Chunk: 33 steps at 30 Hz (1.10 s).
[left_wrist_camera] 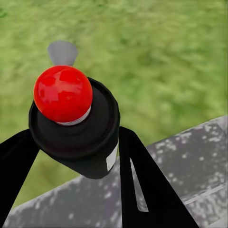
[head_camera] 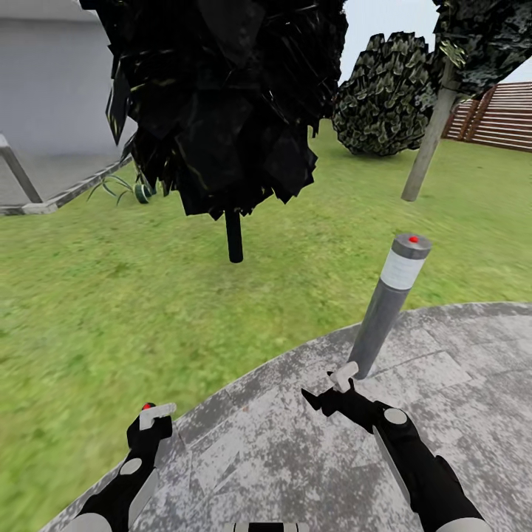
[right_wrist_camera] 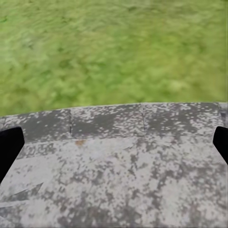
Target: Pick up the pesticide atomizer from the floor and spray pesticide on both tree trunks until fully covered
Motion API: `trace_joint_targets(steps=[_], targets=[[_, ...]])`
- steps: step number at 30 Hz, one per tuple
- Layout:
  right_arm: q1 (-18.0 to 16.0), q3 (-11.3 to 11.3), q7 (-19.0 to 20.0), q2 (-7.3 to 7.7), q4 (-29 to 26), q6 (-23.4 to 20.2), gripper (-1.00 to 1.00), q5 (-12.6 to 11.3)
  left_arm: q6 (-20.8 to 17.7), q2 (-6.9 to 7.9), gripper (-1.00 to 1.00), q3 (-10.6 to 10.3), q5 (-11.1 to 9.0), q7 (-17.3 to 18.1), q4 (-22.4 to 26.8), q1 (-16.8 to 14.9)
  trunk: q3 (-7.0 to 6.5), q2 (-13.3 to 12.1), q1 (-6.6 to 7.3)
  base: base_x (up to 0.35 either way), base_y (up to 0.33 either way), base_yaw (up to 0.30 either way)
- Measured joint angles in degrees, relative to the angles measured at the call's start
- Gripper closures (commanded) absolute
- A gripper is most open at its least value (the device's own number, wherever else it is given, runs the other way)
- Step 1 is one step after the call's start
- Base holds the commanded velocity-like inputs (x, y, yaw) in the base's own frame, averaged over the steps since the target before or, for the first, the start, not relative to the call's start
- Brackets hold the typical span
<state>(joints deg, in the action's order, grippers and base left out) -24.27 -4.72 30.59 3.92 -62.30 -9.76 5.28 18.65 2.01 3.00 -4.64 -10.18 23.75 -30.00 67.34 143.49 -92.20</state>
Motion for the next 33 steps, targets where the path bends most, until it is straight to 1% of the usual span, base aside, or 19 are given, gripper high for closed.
trace_joint_targets(steps=[3, 6, 14, 21, 25, 27, 29, 30, 31, 33], targets=[[0.0, 0.0, 0.0, -0.01, 0.0, 0.0, -1.00, 0.0, 0.0, 0.00, 1.00, 0.0, 0.0, 0.0, 0.0, 0.0, -0.27, 0.0, 0.00, 0.000, 0.027, 0.000], [0.0, 0.0, 0.0, 0.01, 0.0, 0.0, -1.00, 0.0, 0.0, 0.00, 1.00, 0.0, 0.0, 0.0, 0.0, 0.0, -0.54, 0.0, 0.00, 0.000, 0.185, 0.000], [0.0, -0.1, 0.0, 0.00, 0.0, 0.0, -1.00, 0.0, 0.0, 0.00, 1.00, 0.0, 0.0, 0.0, 0.0, 0.1, -1.23, 0.0, 0.00, 0.000, 0.284, 0.000], [0.0, -0.2, 0.0, -0.06, 0.1, 0.1, -1.00, 0.2, 0.0, 0.00, 1.00, 0.0, 0.0, 0.0, 0.0, 0.1, -1.36, 0.0, 0.00, 0.000, 0.304, 0.000], [0.1, -0.2, -0.2, -0.25, 0.2, 0.9, -1.00, 2.7, -0.1, 0.08, 1.00, 0.0, 0.0, 0.1, 0.0, 0.3, -1.36, 0.0, 0.00, 0.000, 0.305, 0.000], [0.1, -0.2, -0.3, -0.41, 0.4, 2.1, -1.00, 4.0, -0.1, 0.28, 1.00, 0.0, 0.0, 0.1, 0.0, 0.4, -1.37, 0.0, 0.00, 0.000, 0.305, 0.000], [0.1, -0.1, -1.0, -0.58, 1.1, 4.3, -1.00, 5.3, -0.1, 0.62, 1.00, 0.0, 0.1, 0.1, 0.0, 0.4, -1.37, 0.0, 0.00, 0.000, 0.305, 0.000], [0.1, 0.0, -2.6, -0.66, 1.3, 6.4, -1.00, 5.9, -0.1, 0.87, 1.00, 0.0, 0.2, 0.2, -0.1, 0.5, -1.37, 0.0, 0.00, 0.000, 0.305, 0.000], [0.1, 0.0, -3.3, -0.69, 1.3, 6.8, -1.00, 6.0, -0.1, 0.91, 1.00, 0.0, 0.3, 0.2, -0.1, 0.5, -1.37, 0.0, 0.00, 0.000, 0.305, 0.000], [0.1, -0.1, -6.3, -0.67, 1.7, 7.6, -1.00, 6.2, -0.1, 1.00, 1.00, -0.1, 0.4, 0.1, -0.3, 1.0, -1.36, 0.0, 0.00, 0.000, 0.305, 0.000]])
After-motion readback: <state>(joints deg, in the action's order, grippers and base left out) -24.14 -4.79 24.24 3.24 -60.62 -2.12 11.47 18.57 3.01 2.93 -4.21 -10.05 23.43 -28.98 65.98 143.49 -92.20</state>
